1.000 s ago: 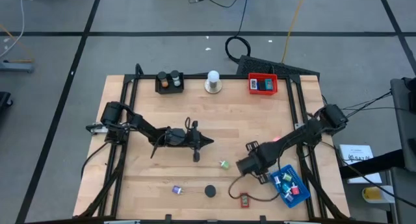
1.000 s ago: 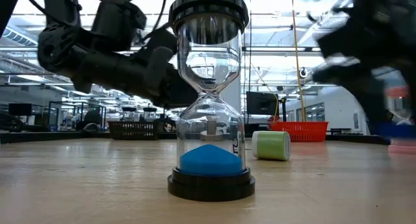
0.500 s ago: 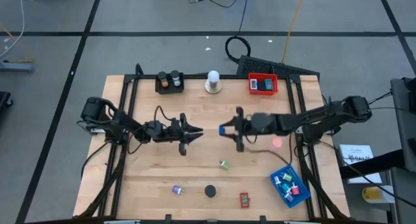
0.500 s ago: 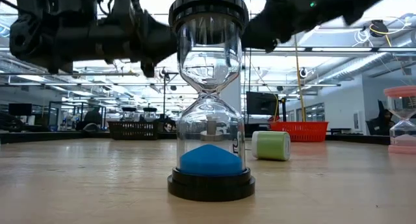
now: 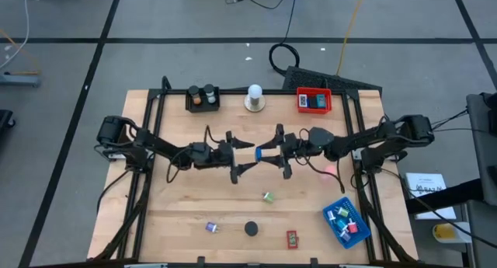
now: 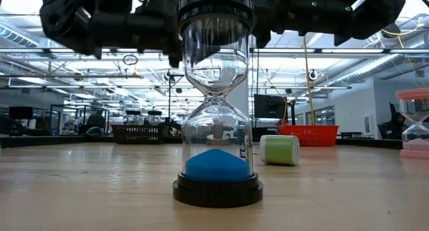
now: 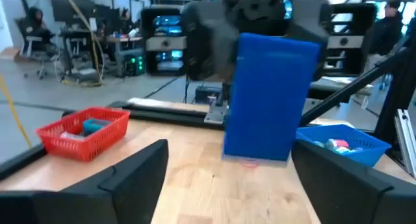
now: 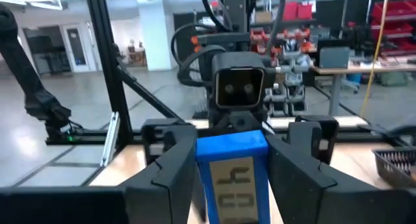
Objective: Pick & Place Office items
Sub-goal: Put the blue digital timer into the red bin
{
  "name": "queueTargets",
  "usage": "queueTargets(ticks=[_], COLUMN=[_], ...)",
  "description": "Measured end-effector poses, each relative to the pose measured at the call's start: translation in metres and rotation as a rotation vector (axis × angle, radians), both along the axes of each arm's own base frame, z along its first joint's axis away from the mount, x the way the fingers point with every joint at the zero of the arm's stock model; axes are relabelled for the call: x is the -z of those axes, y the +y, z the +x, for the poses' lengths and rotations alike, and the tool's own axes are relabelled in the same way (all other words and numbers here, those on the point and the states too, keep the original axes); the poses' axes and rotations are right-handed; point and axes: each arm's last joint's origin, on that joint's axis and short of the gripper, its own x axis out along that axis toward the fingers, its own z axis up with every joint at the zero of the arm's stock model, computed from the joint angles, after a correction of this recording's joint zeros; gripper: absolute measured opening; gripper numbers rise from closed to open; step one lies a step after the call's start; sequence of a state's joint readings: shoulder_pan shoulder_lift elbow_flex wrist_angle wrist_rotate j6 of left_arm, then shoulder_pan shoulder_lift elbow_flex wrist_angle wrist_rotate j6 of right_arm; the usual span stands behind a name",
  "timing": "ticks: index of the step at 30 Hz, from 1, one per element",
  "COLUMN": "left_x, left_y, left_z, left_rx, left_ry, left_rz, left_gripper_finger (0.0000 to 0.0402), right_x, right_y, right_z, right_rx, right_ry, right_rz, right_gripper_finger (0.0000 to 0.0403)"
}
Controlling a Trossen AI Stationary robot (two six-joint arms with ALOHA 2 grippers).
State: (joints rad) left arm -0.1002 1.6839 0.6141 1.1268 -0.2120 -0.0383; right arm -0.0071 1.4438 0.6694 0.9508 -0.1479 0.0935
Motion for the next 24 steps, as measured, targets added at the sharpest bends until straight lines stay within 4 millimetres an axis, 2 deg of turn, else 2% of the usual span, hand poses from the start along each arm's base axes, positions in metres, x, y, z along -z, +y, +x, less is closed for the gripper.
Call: queueTargets(ticks=[4,10,17,24], left_x=[-0.008,-0.007,-0.009,-0.019], left_y=[-0.003,-0.011,-0.008,-0.010], left_z=[0.008,0.008,0.009,0.017], left_rx=[0.016,0.055,0.016,0.021], left_ry=[0.012,0.025,0.006,0.007], left_rz=[0.047,0.059,0.039,0.060], left_gripper_finger=[0.0345,0.0325,0.0277,0.0206], right_x=[0.000,-0.001,-0.002,-0.003], right_y=[0.000,0.001,0.002,0.002], right_z=[0.002,0.002,0.001,0.001], right_rx=[-0.013,-0.019,-0.041,-0.039], right_ry=[-0.031,-0.039,-0.053,-0.061], right_rz=[-0.002,-0.010,-0.007,-0.006], right_gripper_finger=[0.0160,0.0160,0.0161,0.0160])
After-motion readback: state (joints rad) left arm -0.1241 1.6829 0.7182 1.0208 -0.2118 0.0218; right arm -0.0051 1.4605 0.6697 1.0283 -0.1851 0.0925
